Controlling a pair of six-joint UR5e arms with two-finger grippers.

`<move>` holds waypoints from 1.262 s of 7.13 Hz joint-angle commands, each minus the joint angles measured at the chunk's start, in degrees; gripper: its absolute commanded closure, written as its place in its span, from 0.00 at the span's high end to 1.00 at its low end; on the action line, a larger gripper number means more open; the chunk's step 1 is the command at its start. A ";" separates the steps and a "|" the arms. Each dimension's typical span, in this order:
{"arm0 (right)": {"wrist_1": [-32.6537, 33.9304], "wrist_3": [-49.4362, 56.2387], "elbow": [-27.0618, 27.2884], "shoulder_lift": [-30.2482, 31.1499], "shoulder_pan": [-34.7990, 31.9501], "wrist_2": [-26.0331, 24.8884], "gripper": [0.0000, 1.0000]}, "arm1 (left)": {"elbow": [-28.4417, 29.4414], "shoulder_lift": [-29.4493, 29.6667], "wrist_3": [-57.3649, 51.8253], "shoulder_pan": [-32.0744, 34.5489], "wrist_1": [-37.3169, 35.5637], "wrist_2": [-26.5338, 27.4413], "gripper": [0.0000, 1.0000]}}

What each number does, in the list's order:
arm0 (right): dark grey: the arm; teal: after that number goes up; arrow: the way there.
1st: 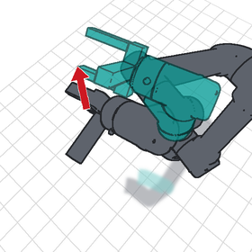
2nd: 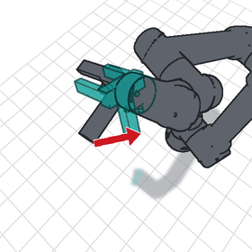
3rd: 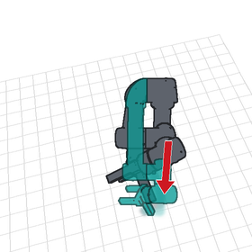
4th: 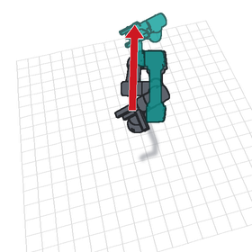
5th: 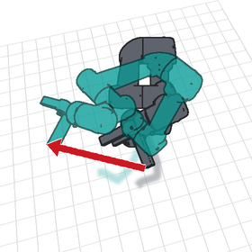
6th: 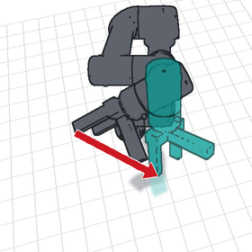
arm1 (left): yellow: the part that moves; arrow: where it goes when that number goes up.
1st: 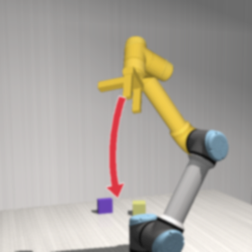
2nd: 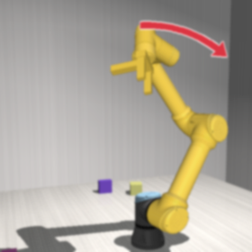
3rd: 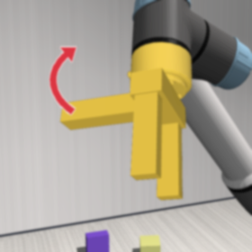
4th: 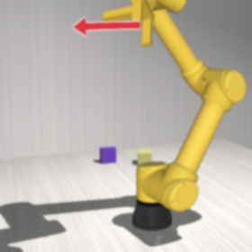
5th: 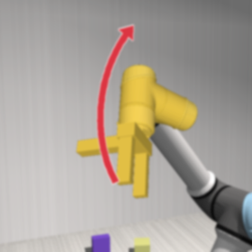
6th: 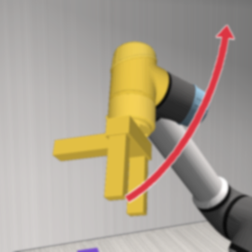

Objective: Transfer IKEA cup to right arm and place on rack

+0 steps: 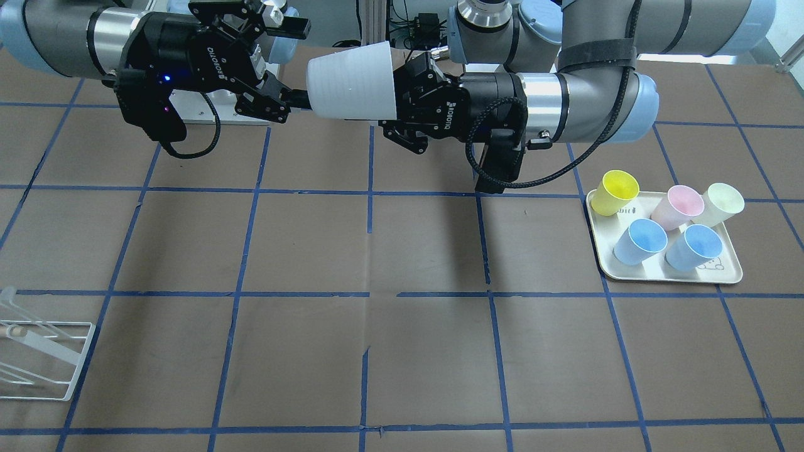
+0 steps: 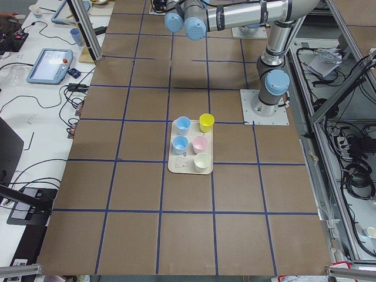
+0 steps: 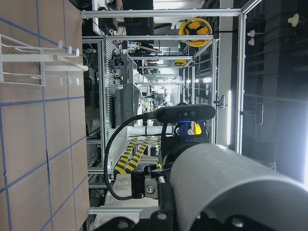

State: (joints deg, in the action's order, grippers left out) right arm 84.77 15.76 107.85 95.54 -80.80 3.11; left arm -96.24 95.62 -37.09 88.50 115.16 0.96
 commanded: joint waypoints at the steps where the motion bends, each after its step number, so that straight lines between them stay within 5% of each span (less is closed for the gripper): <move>1: 2.65 -0.02 -0.27 -1.92 -0.06 0.15 1.00 | 0.00 0.00 0.00 0.00 -0.11 -0.08 0.00; 9: 3.82 -3.54 -0.36 -2.20 -1.38 -0.03 0.92 | 0.09 0.00 0.00 0.00 -0.20 -0.09 0.00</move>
State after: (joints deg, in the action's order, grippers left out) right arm 88.45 12.58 107.63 93.29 -82.08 2.99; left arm -96.17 95.62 -37.09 88.50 114.96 0.88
